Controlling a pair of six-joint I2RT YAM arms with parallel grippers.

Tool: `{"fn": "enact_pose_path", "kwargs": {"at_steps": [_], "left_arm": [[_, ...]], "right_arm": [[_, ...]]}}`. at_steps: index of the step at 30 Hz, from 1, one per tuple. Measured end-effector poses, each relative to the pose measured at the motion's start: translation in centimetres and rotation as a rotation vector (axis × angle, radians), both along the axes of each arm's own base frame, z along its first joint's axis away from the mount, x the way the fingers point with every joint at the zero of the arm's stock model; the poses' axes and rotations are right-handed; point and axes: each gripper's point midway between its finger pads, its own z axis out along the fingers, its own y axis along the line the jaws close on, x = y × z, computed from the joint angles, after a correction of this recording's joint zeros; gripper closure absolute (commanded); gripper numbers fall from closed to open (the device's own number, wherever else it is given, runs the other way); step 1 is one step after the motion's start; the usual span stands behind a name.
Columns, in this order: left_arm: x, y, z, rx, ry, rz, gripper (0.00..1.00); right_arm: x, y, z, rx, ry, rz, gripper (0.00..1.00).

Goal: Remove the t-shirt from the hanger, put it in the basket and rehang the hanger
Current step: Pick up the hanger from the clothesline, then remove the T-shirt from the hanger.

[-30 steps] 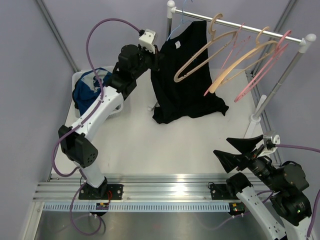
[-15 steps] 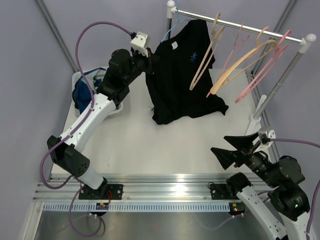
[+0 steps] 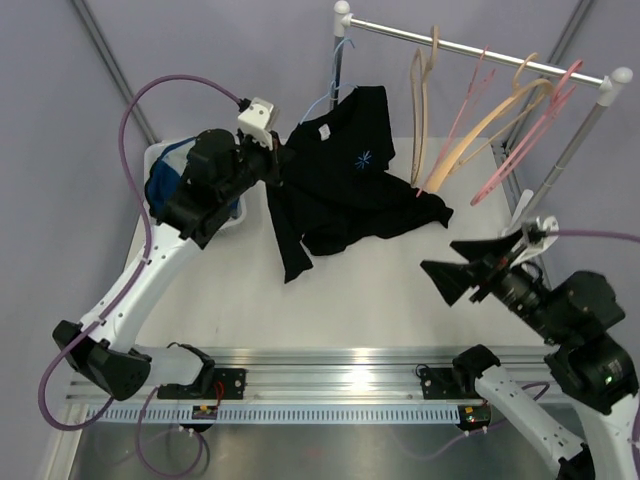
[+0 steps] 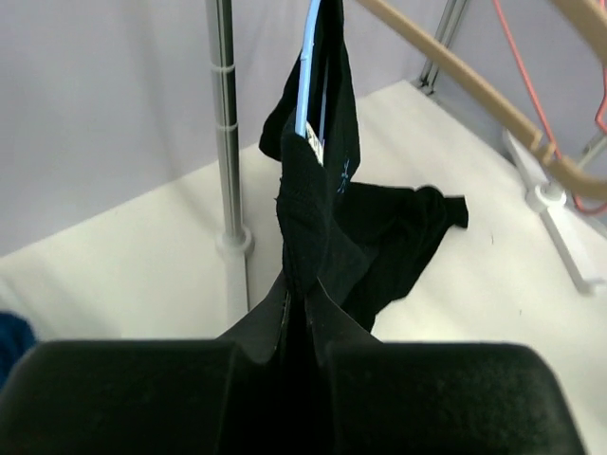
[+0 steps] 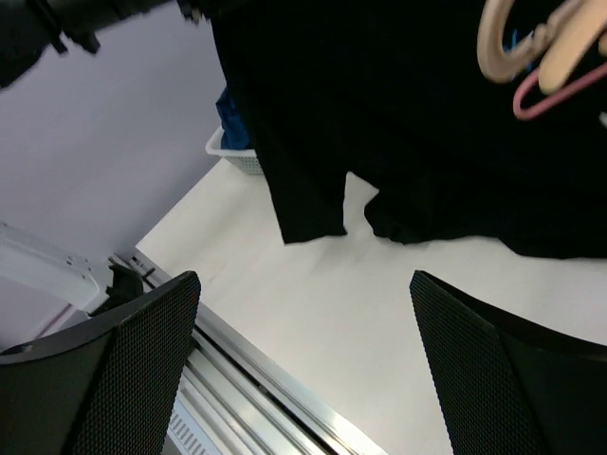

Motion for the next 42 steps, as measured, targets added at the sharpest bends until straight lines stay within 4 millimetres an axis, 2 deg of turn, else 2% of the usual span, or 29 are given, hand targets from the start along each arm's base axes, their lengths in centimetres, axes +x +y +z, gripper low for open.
{"fn": "enact_pose_path", "kwargs": {"at_steps": [4,6,10,14,17,20,22,25,26,28,29,34,42], "left_arm": [[-3.0,1.9,-0.3,0.029,0.018,0.005,1.00],[-5.0,3.1,-0.2,0.031,0.016,0.001,1.00],[-9.0,5.1,1.7,0.009,-0.017,-0.010,1.00],[-12.5,6.4,3.4,-0.026,-0.060,-0.043,1.00],[-14.6,6.6,3.1,-0.045,-0.046,-0.089,1.00],[-16.4,6.1,1.7,-0.061,0.001,-0.155,1.00],[-17.2,5.8,0.2,-0.068,0.035,-0.186,1.00],[-17.9,5.7,-2.0,-0.068,0.087,-0.206,1.00],[-18.0,5.6,-2.4,-0.067,0.103,-0.210,1.00],[-18.2,5.5,-2.8,-0.070,0.123,-0.219,1.00],[-18.3,5.4,-2.9,-0.074,0.127,-0.224,1.00],[-18.9,5.0,-3.0,-0.098,0.136,-0.256,1.00],[-20.1,4.6,-4.5,-0.117,0.151,-0.312,1.00]], "right_arm": [[2.4,1.2,7.7,0.018,-0.068,-0.002,0.04],[3.7,1.7,10.5,0.046,-0.126,-0.006,0.07],[5.5,2.8,12.0,0.063,-0.159,-0.002,0.10],[6.9,3.9,13.6,0.080,-0.184,0.021,0.12],[7.3,4.6,14.9,0.095,-0.206,0.045,0.15],[7.4,5.0,15.9,0.120,-0.231,0.056,0.16],[7.4,5.6,16.3,0.130,-0.243,0.070,0.16],[6.9,7.7,16.6,0.103,-0.264,0.103,0.14],[6.0,9.8,17.0,0.099,-0.269,0.169,0.13],[6.0,12.2,17.0,0.078,-0.273,0.193,0.13],[6.2,13.0,16.7,0.065,-0.271,0.195,0.13],[9.6,15.7,13.3,-0.056,-0.234,0.104,0.13],[12.8,18.4,9.2,-0.182,-0.204,0.011,0.15]]}}
